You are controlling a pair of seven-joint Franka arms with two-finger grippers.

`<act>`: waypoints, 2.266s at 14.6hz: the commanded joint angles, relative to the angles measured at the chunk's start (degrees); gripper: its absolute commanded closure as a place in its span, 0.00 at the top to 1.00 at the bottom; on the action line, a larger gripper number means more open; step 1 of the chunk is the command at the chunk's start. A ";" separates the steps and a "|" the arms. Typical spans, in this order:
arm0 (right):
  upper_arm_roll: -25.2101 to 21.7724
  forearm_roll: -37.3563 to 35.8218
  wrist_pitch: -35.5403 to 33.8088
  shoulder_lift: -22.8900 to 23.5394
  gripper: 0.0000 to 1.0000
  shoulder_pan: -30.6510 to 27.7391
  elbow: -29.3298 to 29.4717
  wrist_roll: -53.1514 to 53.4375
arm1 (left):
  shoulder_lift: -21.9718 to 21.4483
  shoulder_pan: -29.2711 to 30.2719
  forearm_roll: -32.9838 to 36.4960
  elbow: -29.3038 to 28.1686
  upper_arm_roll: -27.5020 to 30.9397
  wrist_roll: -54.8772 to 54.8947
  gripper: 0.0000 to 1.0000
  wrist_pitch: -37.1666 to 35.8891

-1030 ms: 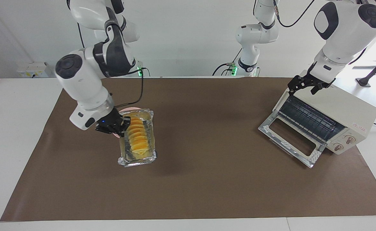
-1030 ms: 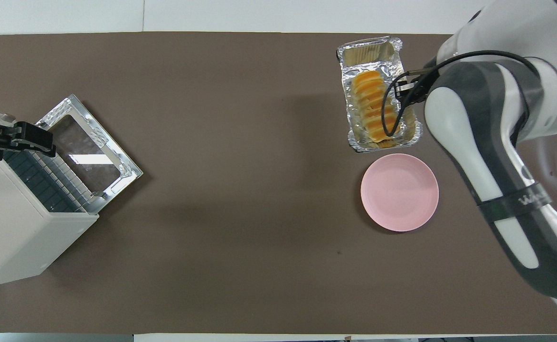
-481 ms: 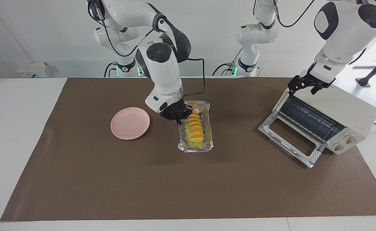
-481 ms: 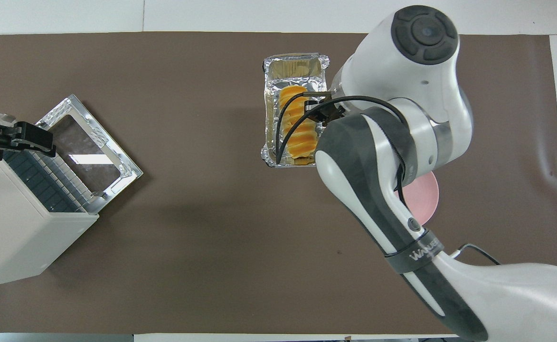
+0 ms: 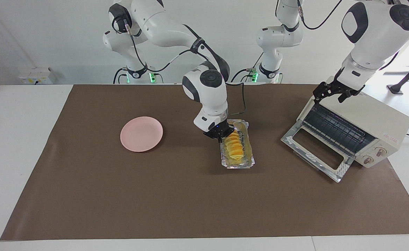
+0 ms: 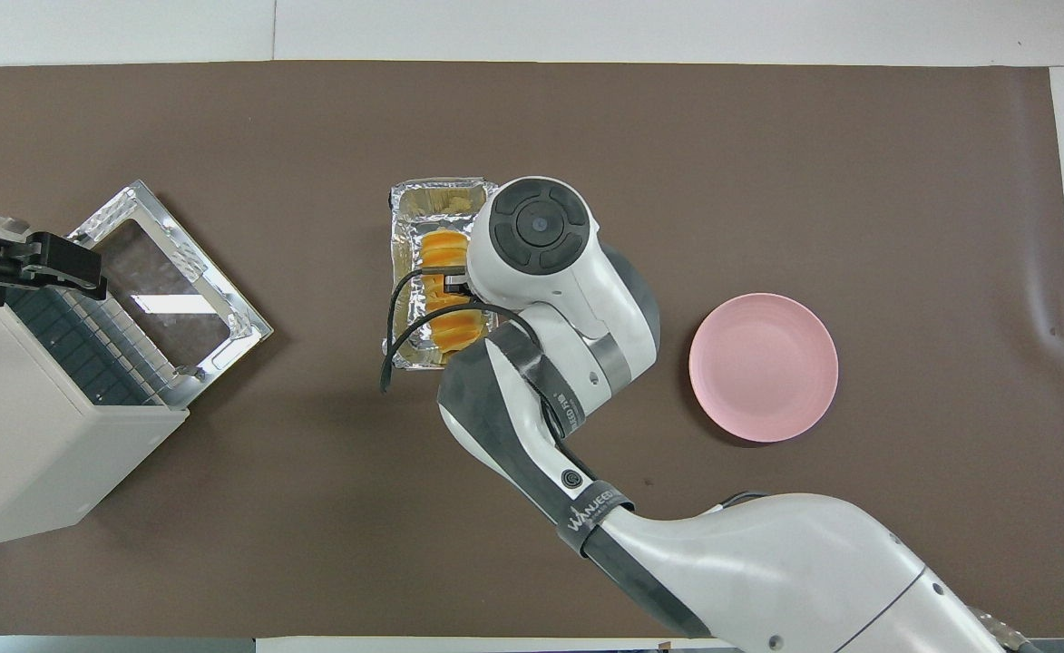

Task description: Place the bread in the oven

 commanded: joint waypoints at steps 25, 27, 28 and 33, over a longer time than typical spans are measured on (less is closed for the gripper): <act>-0.74 -1.74 -27.16 -21.91 1.00 -27.92 -3.81 -33.75 | -0.59 -11.82 -0.75 -3.03 -0.31 -26.03 1.00 7.61; -0.82 -2.27 -28.92 -23.57 1.00 -30.91 -3.81 -38.14 | 3.17 -16.56 -0.75 -2.24 -0.31 -33.66 1.00 9.38; -0.82 -2.62 -29.97 -24.45 1.00 -31.70 -3.90 -39.82 | 5.64 -19.02 -0.66 -1.54 -0.23 -38.40 1.00 11.04; -0.73 -2.88 -35.86 -28.32 1.00 -35.05 -4.16 -44.66 | 13.38 -25.45 -0.66 -0.13 -0.23 -47.76 1.00 17.46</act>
